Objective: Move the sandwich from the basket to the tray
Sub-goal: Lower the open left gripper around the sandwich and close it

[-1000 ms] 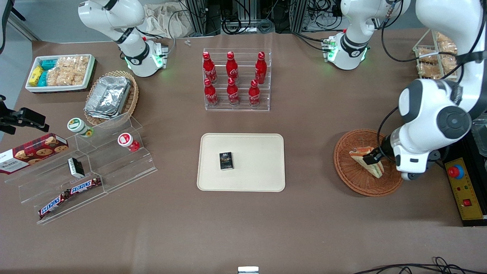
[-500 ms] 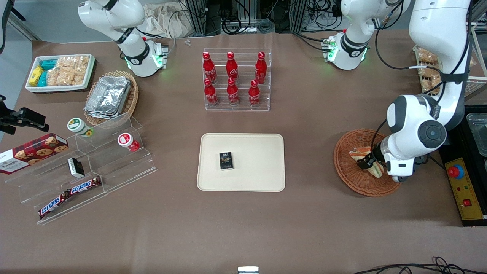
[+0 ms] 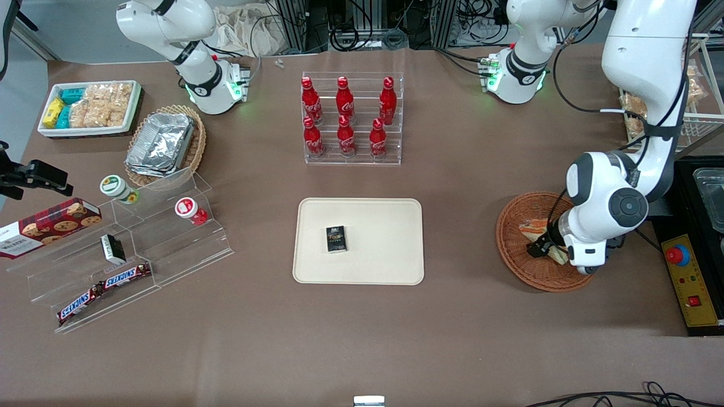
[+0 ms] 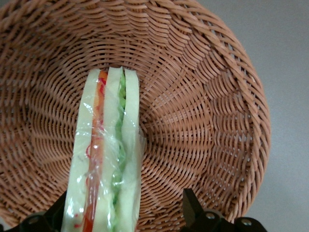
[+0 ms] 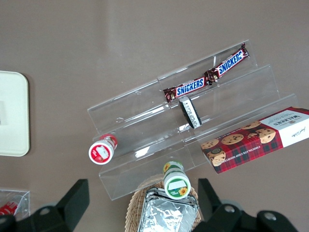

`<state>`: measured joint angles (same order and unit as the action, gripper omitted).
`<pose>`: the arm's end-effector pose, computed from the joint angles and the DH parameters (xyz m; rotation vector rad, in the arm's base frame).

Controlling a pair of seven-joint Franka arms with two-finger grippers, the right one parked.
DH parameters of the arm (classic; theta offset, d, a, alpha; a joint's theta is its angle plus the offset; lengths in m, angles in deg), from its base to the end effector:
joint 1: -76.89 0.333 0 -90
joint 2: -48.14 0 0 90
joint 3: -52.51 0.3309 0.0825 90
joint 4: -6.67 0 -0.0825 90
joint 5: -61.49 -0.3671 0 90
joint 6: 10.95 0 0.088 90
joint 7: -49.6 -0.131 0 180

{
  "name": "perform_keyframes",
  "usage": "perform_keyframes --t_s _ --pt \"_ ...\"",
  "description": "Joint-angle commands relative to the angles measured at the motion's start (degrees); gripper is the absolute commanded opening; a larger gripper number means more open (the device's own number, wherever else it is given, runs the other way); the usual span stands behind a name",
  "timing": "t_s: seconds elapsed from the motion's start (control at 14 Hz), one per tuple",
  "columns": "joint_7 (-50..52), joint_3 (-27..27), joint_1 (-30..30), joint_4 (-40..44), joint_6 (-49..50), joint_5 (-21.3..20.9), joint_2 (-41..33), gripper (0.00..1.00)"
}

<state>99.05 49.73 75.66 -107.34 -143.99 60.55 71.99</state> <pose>0.5921 -0.0401 0.2478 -2.8728 -1.1888 0.1218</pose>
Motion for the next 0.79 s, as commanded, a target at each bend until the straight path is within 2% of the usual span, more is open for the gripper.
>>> perform_keyframes --t_s 0.0,0.36,0.43,0.71 --pt "1.17 -0.20 0.52 -0.68 -1.34 -0.20 -0.03 0.75" --pt "0.73 -0.20 2.28 -0.68 -0.03 -0.46 -0.64 0.06" --pt "0.56 -0.20 2.46 -0.59 1.28 -0.46 -1.26 0.00" --pt "-1.63 -0.38 2.99 1.77 12.07 -0.55 -8.18 0.00"
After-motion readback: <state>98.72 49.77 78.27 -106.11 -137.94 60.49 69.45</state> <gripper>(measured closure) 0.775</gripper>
